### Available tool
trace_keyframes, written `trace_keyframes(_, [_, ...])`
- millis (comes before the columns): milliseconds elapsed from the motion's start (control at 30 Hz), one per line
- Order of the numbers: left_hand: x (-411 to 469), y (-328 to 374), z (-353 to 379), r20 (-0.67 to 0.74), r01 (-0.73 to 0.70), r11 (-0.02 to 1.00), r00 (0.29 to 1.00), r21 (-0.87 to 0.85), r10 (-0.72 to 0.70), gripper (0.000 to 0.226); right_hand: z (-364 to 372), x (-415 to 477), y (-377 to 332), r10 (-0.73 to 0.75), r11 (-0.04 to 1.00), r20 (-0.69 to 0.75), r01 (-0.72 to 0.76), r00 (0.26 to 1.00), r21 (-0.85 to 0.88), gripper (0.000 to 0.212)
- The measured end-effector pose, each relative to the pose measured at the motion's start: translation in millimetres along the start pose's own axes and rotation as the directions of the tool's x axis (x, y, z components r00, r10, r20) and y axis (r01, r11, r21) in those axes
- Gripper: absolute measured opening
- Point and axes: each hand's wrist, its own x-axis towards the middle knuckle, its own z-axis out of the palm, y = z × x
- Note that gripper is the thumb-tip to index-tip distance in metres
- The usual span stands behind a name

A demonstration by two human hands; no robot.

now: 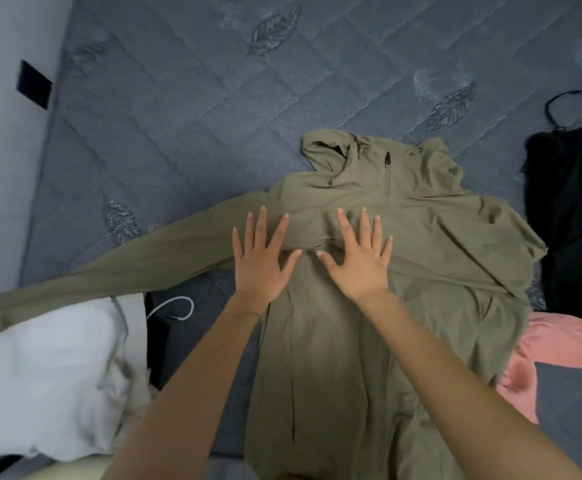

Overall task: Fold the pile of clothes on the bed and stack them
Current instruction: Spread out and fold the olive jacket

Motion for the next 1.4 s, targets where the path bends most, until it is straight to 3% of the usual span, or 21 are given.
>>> trace_keyframes(267, [-69,-82,-41,-0.098,0.117,0.991,0.989,0.069,-0.110,0.073,24,-33,-100,-0.223,0.973,0.047,0.225,0.974,-0.048,0.082])
trace_keyframes(467, [-106,-147,-68,-0.181,0.253,0.967,0.952,0.011,-0.247,0.070,41,-52,-167,-0.318,0.942,0.083,0.324,0.945,-0.082,0.084])
trace_keyframes(667, [-121,-228,-91,-0.143,0.421,0.905,0.894,-0.056,-0.425,0.072,58,-53,-235,-0.388,0.916,0.073,0.393,0.919,-0.079,0.079])
trace_keyframes(800, [-136,-287,-104,-0.167,0.580,0.806,0.788,-0.122,-0.593,0.065,74,-52,-279,-0.420,0.901,0.090,0.427,0.903,-0.073,0.080])
trace_keyframes(900, [-149,-320,-111,-0.166,0.717,0.656,0.636,-0.234,-0.754,0.062,85,-55,-307,-0.460,0.878,0.122,0.471,0.879,-0.081,0.080])
trace_keyframes(1033, [-163,-349,-115,-0.028,0.811,0.332,0.364,-0.483,-0.931,0.063,97,-58,-330,-0.488,0.861,0.176,0.504,0.855,-0.064,0.081])
trace_keyframes(1133, [-172,-368,-109,0.184,0.792,0.036,0.185,-0.609,-0.965,0.065,104,-60,-337,-0.504,0.849,0.194,0.524,0.842,-0.067,0.081])
trace_keyframes(1167, [-176,-373,-106,0.243,0.778,-0.022,0.168,-0.627,-0.955,0.065,105,-61,-337,-0.504,0.848,0.201,0.525,0.840,-0.069,0.081])
trace_keyframes(1233, [-184,-379,-99,0.286,0.736,-0.048,0.202,-0.676,-0.937,0.061,108,-65,-336,-0.503,0.847,0.212,0.527,0.838,-0.069,0.081])
trace_keyframes(1300, [-187,-378,-94,0.236,0.695,0.007,0.253,-0.719,-0.938,0.052,110,-69,-335,-0.507,0.845,0.224,0.532,0.832,-0.062,0.080])
trace_keyframes(1400, [-191,-373,-91,0.098,0.627,0.086,0.253,-0.774,-0.962,0.036,113,-73,-337,-0.529,0.830,0.247,0.556,0.812,-0.049,0.078])
